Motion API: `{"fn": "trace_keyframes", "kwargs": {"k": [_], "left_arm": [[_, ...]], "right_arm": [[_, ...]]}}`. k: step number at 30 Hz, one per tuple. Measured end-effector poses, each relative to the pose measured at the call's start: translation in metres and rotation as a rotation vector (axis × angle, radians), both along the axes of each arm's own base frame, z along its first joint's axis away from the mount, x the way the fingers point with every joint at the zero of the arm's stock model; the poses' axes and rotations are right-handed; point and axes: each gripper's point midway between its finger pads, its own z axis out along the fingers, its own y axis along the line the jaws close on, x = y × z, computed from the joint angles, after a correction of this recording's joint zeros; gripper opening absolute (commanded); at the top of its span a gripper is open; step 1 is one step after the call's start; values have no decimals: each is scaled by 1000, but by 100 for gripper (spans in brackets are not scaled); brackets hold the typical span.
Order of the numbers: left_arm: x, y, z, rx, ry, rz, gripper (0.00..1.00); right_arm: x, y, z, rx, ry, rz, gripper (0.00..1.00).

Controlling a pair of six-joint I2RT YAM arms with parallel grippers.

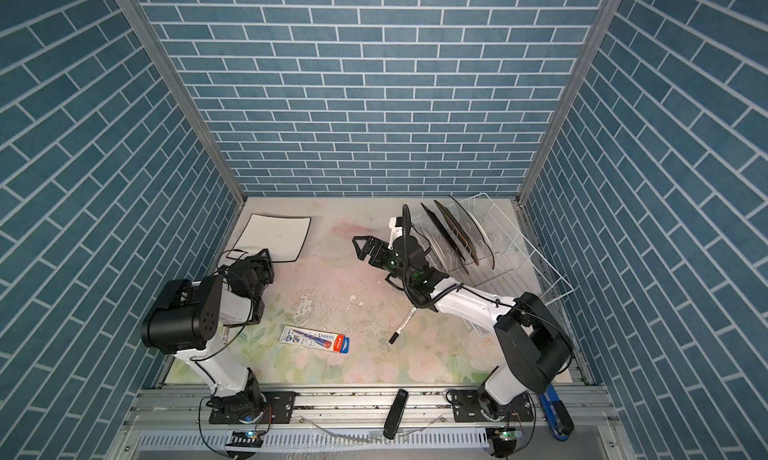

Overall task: Unload the plates from the dish rack
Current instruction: 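Lay the plate flat with the left gripper while the right gripper enters the rack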

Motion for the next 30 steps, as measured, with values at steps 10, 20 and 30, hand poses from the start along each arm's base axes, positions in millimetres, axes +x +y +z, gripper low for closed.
{"fn": "trace_keyframes", "kwargs": {"k": [10, 20, 30], "left_arm": [[14, 4, 0, -4, -9, -7, 0], [26, 12, 0, -6, -10, -2, 0], [31, 19, -17, -21, 56, -1, 0]], "right_arm": [[-2, 6, -16, -40, 49, 31, 99], [-1, 9, -20, -65, 75, 39, 99], [-1, 13, -25, -85, 93, 48, 99]]}}
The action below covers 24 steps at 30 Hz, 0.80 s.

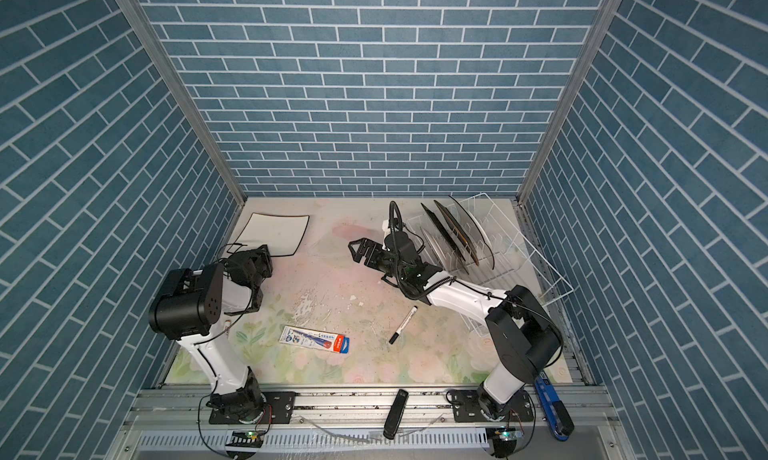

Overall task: Unload the plates from the dish rack
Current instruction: 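Lay the plate flat with the left gripper while the right gripper enters the rack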

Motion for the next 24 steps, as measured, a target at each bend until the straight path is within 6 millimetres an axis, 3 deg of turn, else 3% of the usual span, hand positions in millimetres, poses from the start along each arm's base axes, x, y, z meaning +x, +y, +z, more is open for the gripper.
{"fn": "trace_keyframes", "kwargs": {"k": [7, 24], "left_arm": [[11, 9, 8, -5, -1, -5, 0], [18, 10, 1, -13, 36, -15, 0]], "right_arm": [[-2, 1, -3, -8, 9, 7, 99], [-4, 3, -3, -6, 14, 20, 99]]}}
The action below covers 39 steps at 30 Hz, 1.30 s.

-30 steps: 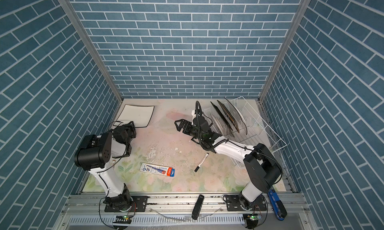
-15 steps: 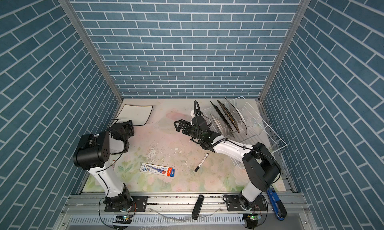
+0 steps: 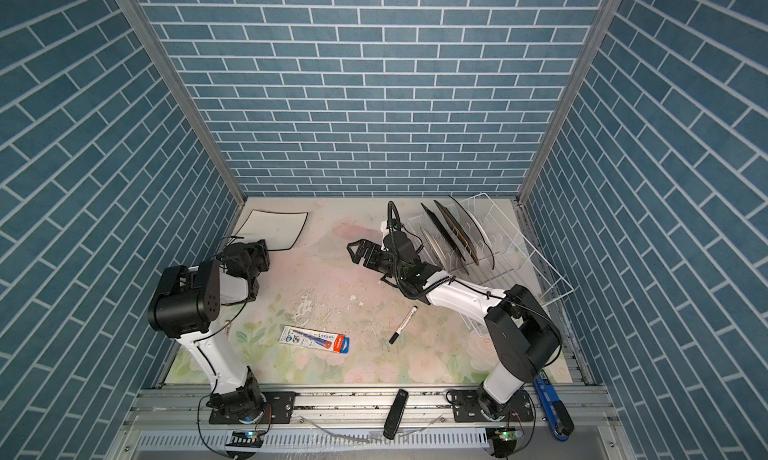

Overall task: Unload the plates from the dish rack
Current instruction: 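Lay the plate flat with the left gripper while the right gripper enters the rack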

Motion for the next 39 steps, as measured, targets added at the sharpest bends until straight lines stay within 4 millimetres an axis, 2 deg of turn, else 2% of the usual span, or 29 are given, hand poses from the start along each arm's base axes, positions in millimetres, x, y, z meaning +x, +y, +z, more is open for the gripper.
{"fn": "trace_keyframes", "kwargs": {"k": [9, 12, 15, 23, 32, 35, 39], "left_arm": [[-3, -1, -22, -14, 54, 1, 0], [-3, -1, -22, -18, 56, 2, 0], [-3, -1, -22, -20, 56, 3, 5], [-2, -1, -21, -27, 47, 4, 23], [1, -1, -15, -26, 24, -1, 53], [1, -1, -15, -30, 23, 0, 71], [0, -1, -15, -35, 30, 3, 82]], "right_arm": [[0, 0, 0, -1, -3, 3, 99], [0, 1, 1, 2, -6, 4, 99], [0, 1, 2, 6, -10, 5, 98], [0, 2, 4, 10, -13, 6, 98], [0, 2, 3, 11, -12, 9, 98], [0, 2, 3, 11, -12, 9, 98], [0, 2, 3, 12, -12, 9, 98]]}}
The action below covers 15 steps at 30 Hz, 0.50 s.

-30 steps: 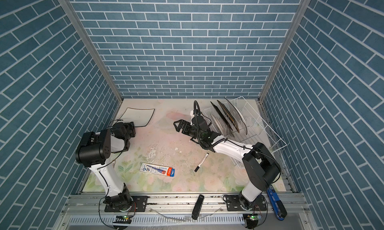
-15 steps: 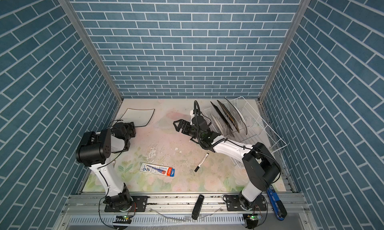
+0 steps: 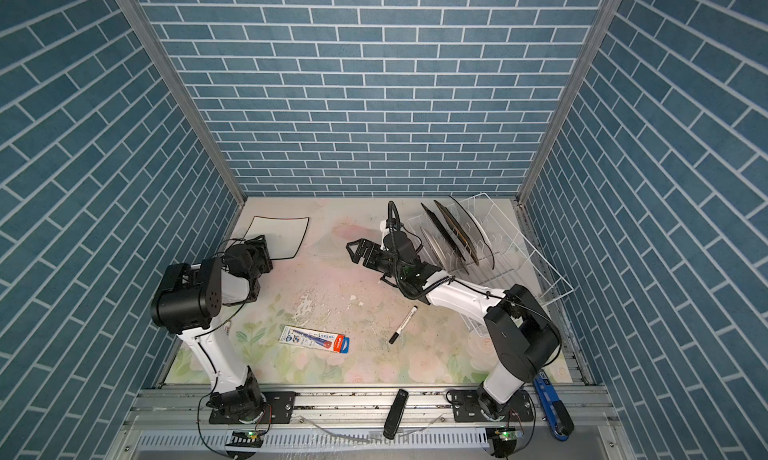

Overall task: Unload the plates from the dish rack
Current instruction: 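Lay the plate flat with the left gripper while the right gripper enters the rack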

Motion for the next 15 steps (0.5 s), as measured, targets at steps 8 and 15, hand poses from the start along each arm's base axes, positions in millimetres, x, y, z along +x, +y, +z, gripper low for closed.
{"fn": "trace_keyframes", "kwargs": {"k": [8, 15], "left_arm": [[-3, -1, -1, -16, 29, -9, 93], [-7, -3, -8, -32, 80, -23, 97]], "right_arm": [[0, 1, 3, 8, -7, 1, 98], [0, 2, 3, 11, -10, 2, 97]]}}
